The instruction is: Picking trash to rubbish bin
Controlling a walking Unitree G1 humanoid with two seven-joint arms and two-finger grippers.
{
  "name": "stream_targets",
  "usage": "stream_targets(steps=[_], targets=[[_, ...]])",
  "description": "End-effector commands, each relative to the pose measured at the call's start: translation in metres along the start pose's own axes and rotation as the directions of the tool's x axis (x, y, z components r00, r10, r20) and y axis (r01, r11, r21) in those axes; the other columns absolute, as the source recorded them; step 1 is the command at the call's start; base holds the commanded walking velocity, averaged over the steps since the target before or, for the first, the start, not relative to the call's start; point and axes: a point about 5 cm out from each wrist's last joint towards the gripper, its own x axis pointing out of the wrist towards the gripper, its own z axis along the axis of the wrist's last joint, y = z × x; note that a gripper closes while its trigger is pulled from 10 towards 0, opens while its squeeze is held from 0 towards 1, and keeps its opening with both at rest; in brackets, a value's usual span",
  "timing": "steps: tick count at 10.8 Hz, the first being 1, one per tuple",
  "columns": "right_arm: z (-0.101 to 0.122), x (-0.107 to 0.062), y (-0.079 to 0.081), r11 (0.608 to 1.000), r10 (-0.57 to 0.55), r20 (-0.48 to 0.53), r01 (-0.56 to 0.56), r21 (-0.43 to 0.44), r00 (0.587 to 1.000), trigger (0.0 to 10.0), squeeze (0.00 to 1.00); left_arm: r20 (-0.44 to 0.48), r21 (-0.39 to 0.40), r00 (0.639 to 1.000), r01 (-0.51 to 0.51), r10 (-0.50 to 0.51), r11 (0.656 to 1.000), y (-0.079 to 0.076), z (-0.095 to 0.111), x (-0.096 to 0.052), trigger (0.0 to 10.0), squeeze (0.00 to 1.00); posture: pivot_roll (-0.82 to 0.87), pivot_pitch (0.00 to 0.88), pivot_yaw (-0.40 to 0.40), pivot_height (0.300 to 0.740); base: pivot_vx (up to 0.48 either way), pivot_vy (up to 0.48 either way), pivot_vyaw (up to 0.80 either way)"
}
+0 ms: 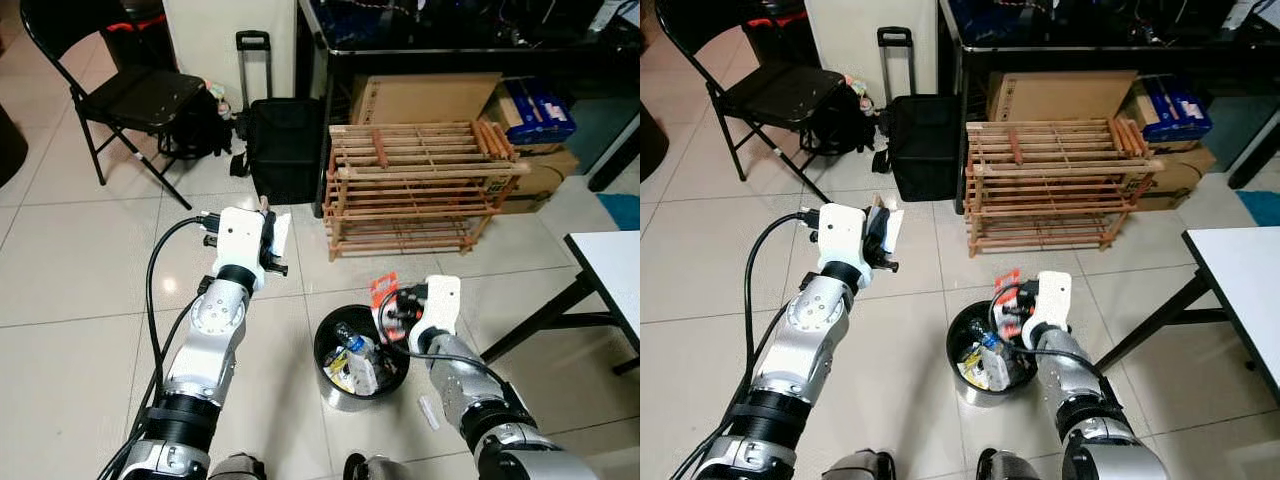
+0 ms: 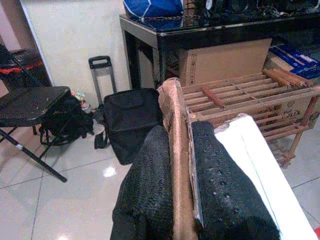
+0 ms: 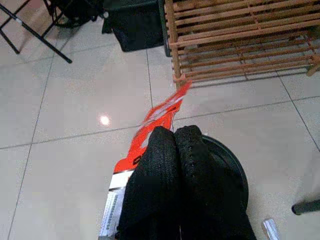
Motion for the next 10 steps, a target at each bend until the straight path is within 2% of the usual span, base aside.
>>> stream_targets(steps=[1, 2, 4, 6, 8, 10], targets=[[0.007, 0.003, -0.001, 0.999, -0.006, 0.000, 0.006, -0.031, 1.000, 10.0, 0.00, 0.021, 0.007, 1.000, 0.011, -0.012, 1.000, -0.004, 0.006, 0.000, 10.0, 0.00, 0.04, 0.081, -0.057, 0.740, 0.000, 0.000, 0.00], [0.010, 0.005, -0.001, 0.999, -0.012, 0.000, 0.012, -0.041, 1.000, 10.0, 0.00, 0.021, 0.007, 1.000, 0.010, -0.010, 1.000, -0.004, 0.006, 0.000, 10.0, 0.00, 0.05, 0.090, -0.062, 0.740, 0.000, 0.000, 0.00], [0.022, 0.006, -0.013, 0.996, -0.075, 0.011, 0.075, -0.055, 0.997, 10.0, 0.00, 0.009, 0.001, 1.000, -0.006, 0.006, 1.000, -0.002, 0.002, -0.005, 10.0, 0.00, 0.05, 0.111, -0.072, 0.740, 0.000, 0.000, 0.00], [0.017, 0.003, -0.023, 0.992, -0.108, -0.005, 0.108, -0.059, 0.994, 10.0, 0.00, 0.007, -0.001, 1.000, -0.008, 0.008, 1.000, -0.003, 0.002, -0.005, 10.0, 0.00, 0.05, 0.114, -0.075, 0.740, 0.000, 0.000, 0.00], [0.012, -0.004, -0.044, 0.978, -0.197, -0.034, 0.194, -0.076, 0.980, 10.0, 0.00, 0.007, -0.002, 1.000, -0.011, 0.011, 1.000, -0.003, 0.003, -0.005, 10.0, 0.00, 0.05, 0.121, -0.074, 0.740, 0.000, 0.000, 0.00], [0.010, -0.007, -0.051, 0.975, -0.213, -0.032, 0.210, -0.073, 0.977, 10.0, 0.00, 0.004, 0.003, 1.000, -0.012, 0.012, 1.000, -0.001, 0.003, -0.005, 10.0, 0.00, 0.04, 0.125, -0.070, 0.740, 0.000, 0.000, 0.00]])
